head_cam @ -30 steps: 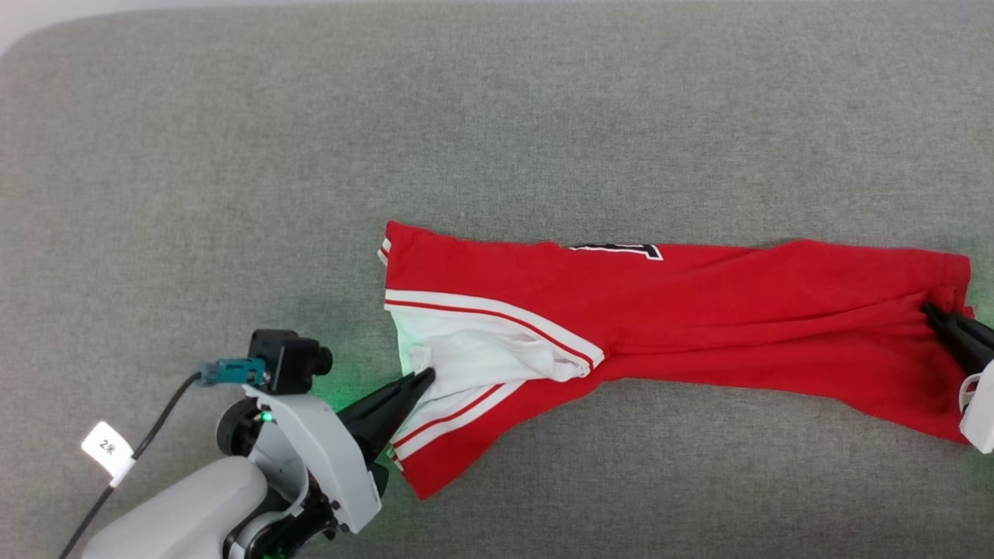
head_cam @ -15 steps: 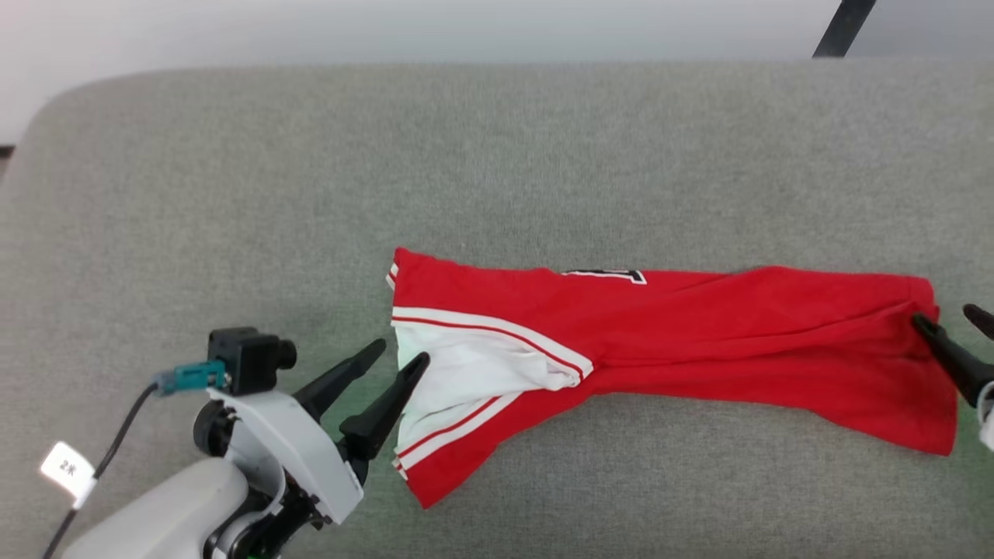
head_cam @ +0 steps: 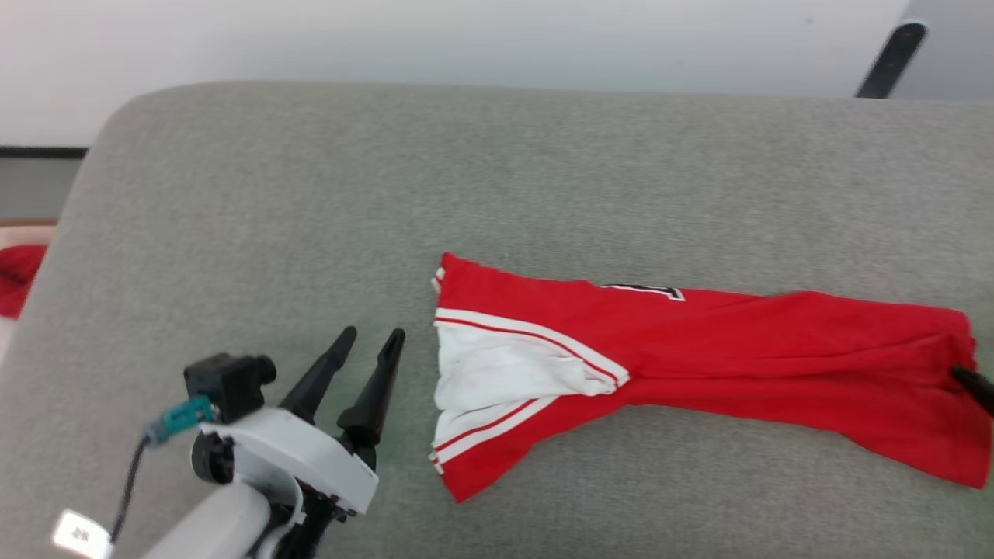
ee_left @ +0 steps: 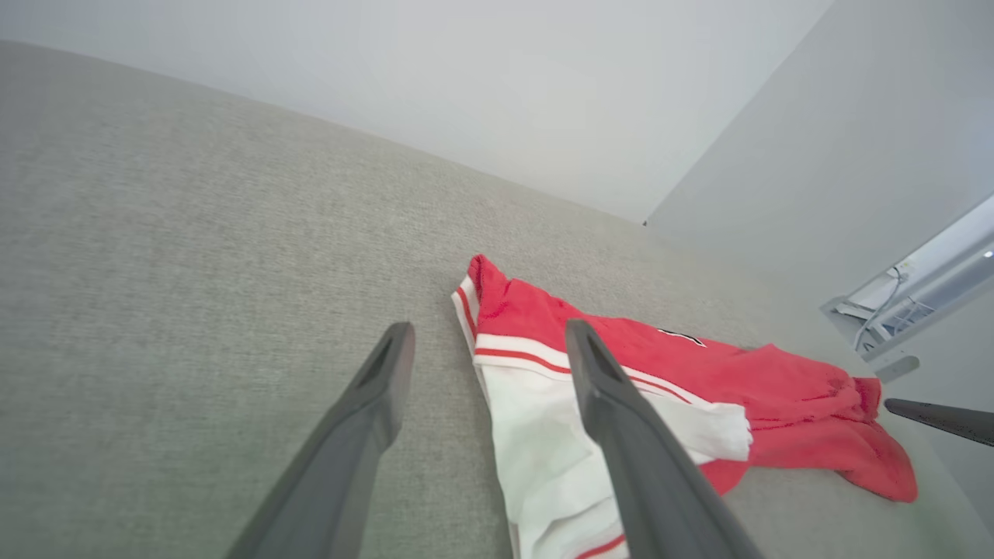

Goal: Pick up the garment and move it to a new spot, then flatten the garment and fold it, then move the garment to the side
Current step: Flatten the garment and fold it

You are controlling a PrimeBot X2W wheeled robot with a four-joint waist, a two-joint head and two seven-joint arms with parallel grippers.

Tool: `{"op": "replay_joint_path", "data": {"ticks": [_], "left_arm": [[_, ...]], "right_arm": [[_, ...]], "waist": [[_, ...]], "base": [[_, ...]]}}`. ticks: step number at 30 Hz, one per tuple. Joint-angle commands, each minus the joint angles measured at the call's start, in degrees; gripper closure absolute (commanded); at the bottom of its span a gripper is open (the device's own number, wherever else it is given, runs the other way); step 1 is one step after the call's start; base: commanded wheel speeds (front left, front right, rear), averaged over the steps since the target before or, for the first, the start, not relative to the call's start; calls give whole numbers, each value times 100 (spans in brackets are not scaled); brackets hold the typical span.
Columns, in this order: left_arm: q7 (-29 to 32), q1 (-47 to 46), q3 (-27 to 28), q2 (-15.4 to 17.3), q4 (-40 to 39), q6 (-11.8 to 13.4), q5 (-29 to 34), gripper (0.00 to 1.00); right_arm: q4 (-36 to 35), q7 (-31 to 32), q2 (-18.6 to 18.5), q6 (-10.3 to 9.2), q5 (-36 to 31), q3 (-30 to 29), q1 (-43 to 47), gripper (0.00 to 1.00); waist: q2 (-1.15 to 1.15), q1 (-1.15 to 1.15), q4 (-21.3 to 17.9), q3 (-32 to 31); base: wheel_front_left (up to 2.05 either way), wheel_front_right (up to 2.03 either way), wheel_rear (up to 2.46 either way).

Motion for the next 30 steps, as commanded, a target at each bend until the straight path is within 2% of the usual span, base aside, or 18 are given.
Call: {"op": "replay_joint_path", "data": {"ticks": [1,8,16,22,29,30], "left_arm": [[-1,219,241,-175,54,34,309,0],[-3,705,1286,-796,117,159,1885,0],[-4,904,1952,-1230,-27,295,3710,0],[-4,1015,2204,-1552,84,129,4350,0],[-4,1049,2605,-2027,393,-203,4641,0],[-4,1046,2660,-2074,433,-257,4697,0]], "right_arm": [[86,95,-22,-6,51,-108,21,0],[502,659,7,-6,-49,-328,-161,0],[1088,1282,236,-6,-543,-447,-536,0],[1363,1606,547,-6,-919,-558,-641,0],[1377,1861,890,-8,-1189,-623,-544,0],[1360,1904,929,-7,-1223,-628,-531,9]], "waist": [[0,0,201,56],[0,0,452,102],[0,0,555,126],[0,0,577,250],[0,0,617,436],[0,0,621,452]], "base": [[0,0,0],[0,0,0],[0,0,0],[0,0,0],[0,0,0],[0,0,0]]}}
